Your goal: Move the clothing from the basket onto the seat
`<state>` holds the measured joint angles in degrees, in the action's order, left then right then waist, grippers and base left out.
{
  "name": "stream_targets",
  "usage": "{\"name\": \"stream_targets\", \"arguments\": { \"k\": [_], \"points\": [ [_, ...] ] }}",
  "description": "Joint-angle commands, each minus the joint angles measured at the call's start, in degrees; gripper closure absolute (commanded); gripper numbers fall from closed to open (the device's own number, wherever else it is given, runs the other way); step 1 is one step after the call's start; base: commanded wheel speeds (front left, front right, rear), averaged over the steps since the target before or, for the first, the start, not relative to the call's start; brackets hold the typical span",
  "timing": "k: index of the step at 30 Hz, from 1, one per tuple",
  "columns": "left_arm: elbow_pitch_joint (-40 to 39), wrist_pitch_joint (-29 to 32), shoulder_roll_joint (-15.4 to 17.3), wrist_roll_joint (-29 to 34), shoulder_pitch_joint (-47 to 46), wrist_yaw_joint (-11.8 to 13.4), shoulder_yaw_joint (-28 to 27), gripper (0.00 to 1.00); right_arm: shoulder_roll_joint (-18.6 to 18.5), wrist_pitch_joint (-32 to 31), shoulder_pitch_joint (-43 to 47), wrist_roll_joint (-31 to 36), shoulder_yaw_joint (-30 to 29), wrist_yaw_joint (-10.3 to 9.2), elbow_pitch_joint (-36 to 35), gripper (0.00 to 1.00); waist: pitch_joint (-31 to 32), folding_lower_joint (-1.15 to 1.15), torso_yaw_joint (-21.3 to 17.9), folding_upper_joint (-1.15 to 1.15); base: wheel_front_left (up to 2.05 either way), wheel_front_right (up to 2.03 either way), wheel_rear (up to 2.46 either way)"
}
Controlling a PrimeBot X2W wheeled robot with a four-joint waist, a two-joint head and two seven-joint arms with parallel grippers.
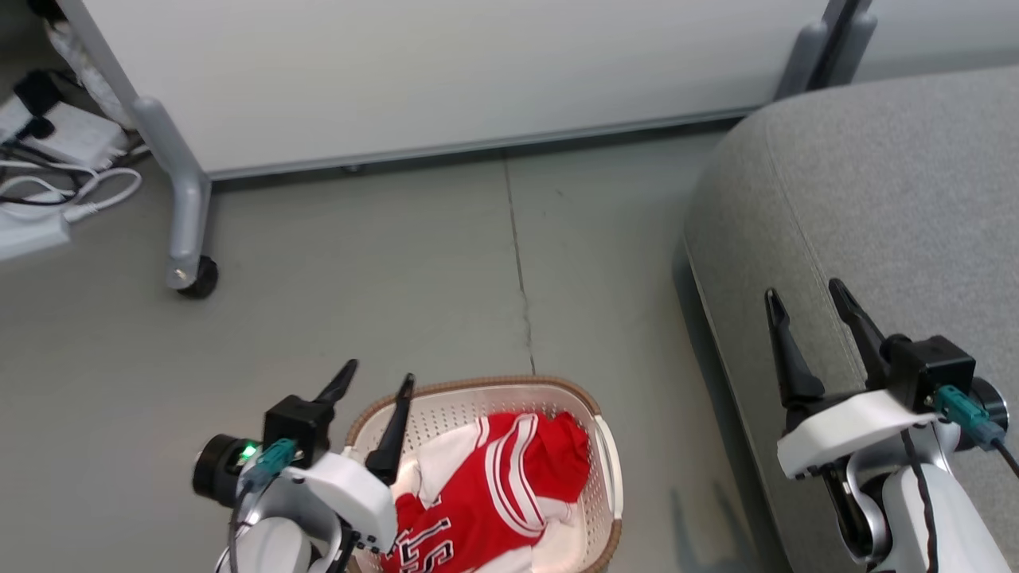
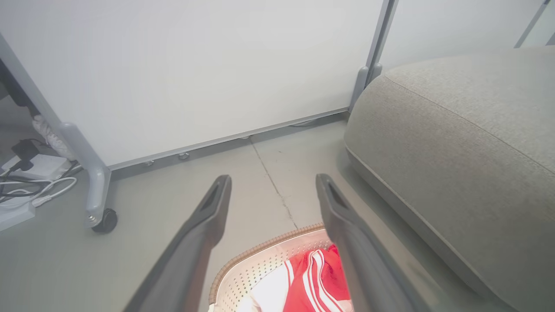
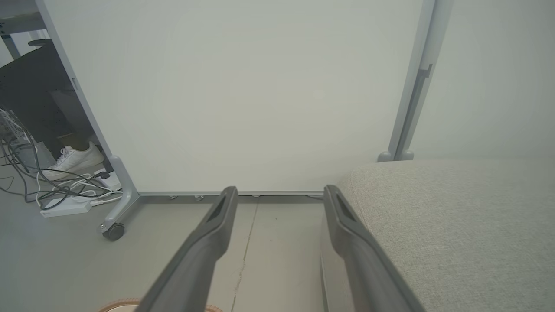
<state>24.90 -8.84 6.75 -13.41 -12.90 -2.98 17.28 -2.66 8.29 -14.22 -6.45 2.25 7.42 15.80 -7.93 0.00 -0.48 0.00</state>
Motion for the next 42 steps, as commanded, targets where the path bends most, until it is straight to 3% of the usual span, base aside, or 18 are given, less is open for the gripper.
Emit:
{"name": "stream_targets", "arguments": {
  "k": [1, 12, 21, 38, 39, 40, 41, 42],
  "points": [
    [1.3, -0.2, -0.1, 0.5, -1.8, -0.6, 0.8, 0.00, -0.4, -0.1, -1.1, 0.2, 0.2, 0.13, -0.8, 0.00, -3.4, 0.00, -1.9, 0.00, 0.00, 0.00, 0.00],
    [16.5, 5.2, -1.9, 0.2, -13.0, -4.0, 8.6, 0.00, -0.4, -0.2, -5.7, -0.4, 1.6, 0.13, -9.3, 0.00, -19.0, 0.00, -7.4, 0.00, 0.00, 0.00, 0.00],
    [29.5, 7.2, 1.7, -0.7, -22.7, -4.5, 12.0, 0.00, -0.3, 2.0, -7.5, -2.4, 2.9, 0.12, -15.7, 0.00, -30.6, 0.00, -11.6, 0.00, 0.00, 0.00, 0.00],
    [43.8, 7.7, 6.6, -4.7, -33.0, -4.5, 16.4, 0.00, -0.3, 5.5, -8.6, -6.1, 6.0, 0.12, -17.8, 0.00, -40.2, 0.00, -17.1, 0.00, 0.00, 0.00, 0.00],
    [44.2, 7.5, 6.7, -4.8, -33.3, -4.5, 16.5, 0.13, -0.3, 5.5, -8.7, -6.2, 6.1, 0.12, -17.7, 0.00, -40.4, 0.00, -17.2, 0.00, 0.00, 0.00, 0.00],
    [44.5, 7.3, 6.8, -5.0, -33.6, -4.5, 16.7, 0.61, -0.3, 5.6, -8.7, -6.2, 6.1, 0.12, -17.6, 0.00, -40.4, 0.00, -17.3, 0.00, 0.00, 0.00, 0.00],
    [44.8, 7.0, 6.9, -5.3, -33.9, -4.5, 16.6, 1.00, -0.3, 5.8, -8.8, -6.2, 6.1, 0.12, -17.5, 0.00, -40.5, 0.00, -17.3, 0.00, 0.00, 0.00, 0.00],
    [45.0, 6.4, 7.0, -5.6, -34.2, -4.5, 16.5, 1.00, -0.3, 5.9, -8.8, -6.2, 6.0, 0.13, -17.4, 0.00, -40.5, 0.00, -17.2, 0.00, 0.00, 0.00, 0.00]
  ]
}}
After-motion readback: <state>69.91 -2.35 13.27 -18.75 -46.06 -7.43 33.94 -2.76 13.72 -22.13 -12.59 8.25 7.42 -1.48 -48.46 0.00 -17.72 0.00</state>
